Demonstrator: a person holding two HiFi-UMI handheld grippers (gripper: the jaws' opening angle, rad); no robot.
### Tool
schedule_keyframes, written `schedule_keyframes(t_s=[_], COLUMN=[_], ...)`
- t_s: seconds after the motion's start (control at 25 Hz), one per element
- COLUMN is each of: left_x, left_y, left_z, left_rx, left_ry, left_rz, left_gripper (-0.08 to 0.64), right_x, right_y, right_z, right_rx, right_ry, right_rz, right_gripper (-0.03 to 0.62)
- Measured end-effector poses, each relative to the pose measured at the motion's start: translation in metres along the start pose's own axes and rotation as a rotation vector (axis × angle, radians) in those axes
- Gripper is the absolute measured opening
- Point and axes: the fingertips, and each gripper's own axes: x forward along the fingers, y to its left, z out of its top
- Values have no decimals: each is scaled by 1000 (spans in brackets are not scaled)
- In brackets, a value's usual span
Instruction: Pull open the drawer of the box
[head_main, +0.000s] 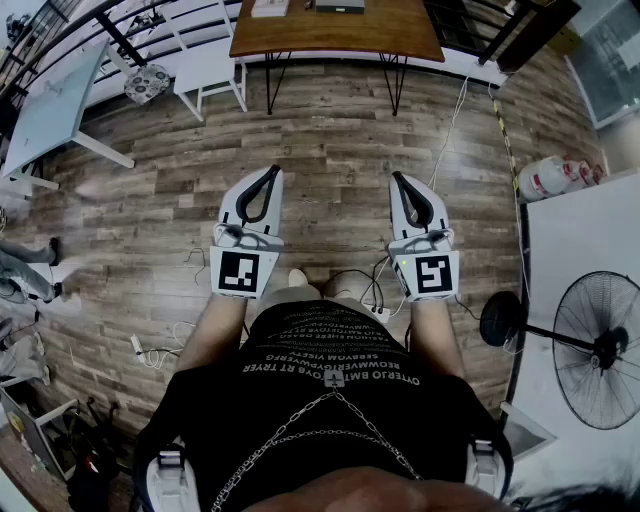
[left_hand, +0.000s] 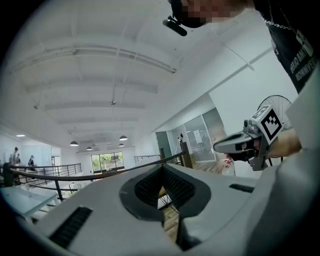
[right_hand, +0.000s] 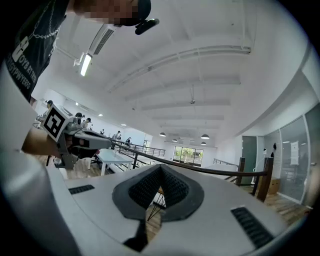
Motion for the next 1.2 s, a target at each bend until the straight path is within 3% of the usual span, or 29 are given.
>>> schedule_keyframes(t_s=[0.8, 1.2], left_x=[-12, -27], left_y=[75, 116], left_z=[-26, -39], left_rx=[-23, -59], left_ry=[-22, -12], left_rz=[-24, 9], left_gripper=[5, 5], right_x=[61, 79], right_y=[53, 89], right_z=[-1, -1], right_rx=[-51, -76], right_ry=[45, 76], right_rz=[-10, 12], right_gripper=[-6, -6])
